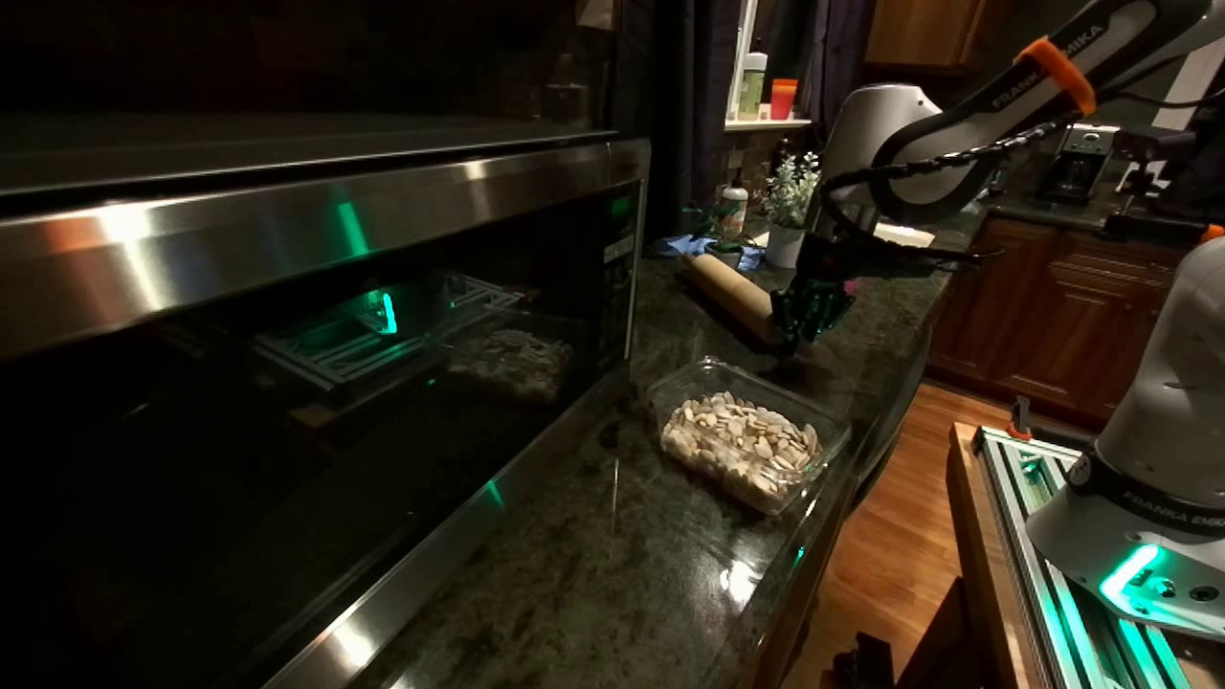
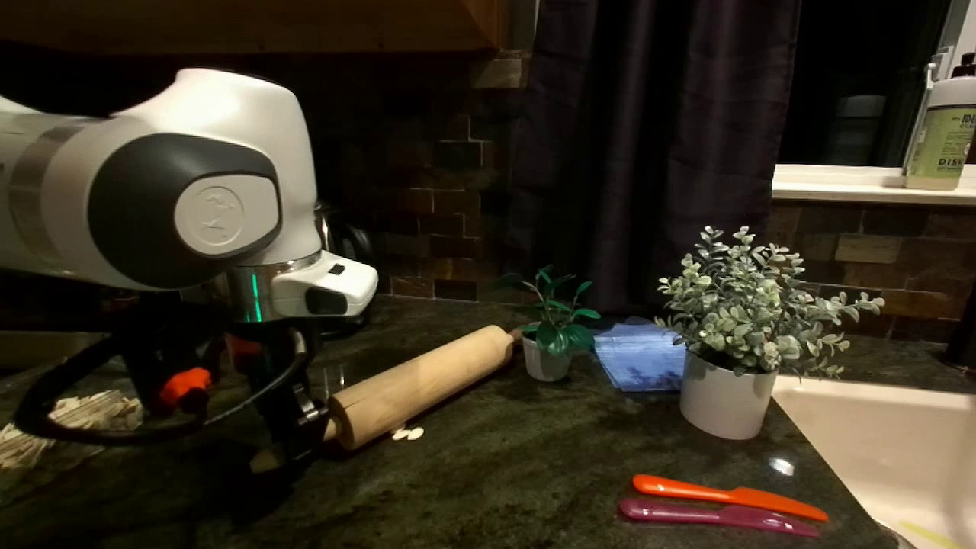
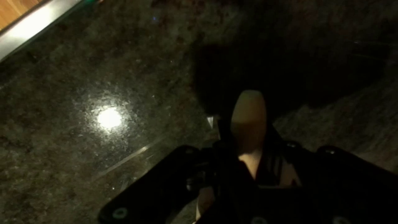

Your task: Pick up three white objects from the clear container and put them on the countertop then use the rolling pin to roll over them.

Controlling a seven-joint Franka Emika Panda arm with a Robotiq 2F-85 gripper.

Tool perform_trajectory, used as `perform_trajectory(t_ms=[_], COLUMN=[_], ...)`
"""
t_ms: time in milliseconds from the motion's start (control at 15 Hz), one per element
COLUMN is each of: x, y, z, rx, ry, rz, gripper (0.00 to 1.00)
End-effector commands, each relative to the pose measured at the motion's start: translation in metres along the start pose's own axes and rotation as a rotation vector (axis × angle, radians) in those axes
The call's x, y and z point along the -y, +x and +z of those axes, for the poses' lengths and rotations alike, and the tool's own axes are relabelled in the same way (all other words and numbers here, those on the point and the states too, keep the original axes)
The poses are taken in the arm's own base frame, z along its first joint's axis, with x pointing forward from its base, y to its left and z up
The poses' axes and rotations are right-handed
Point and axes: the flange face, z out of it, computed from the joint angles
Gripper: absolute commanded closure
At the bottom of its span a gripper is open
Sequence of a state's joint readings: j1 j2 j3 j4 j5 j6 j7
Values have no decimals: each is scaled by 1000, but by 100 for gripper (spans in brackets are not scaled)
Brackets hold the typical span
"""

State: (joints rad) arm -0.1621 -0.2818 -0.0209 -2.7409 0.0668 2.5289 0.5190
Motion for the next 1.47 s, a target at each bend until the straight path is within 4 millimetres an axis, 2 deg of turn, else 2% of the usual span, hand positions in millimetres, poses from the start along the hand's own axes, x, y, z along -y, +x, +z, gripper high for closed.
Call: perform_trajectory(t_ms=[0,400,867,1400], x=[-12,-21,-25,-9], y=[-4,-8,-15,-22], z=[9,4,6,6], rx=[45,71,132,128], ry=[-19,-56,-80,-53], rz=[48,112,145,56], gripper=[93,93,93,93])
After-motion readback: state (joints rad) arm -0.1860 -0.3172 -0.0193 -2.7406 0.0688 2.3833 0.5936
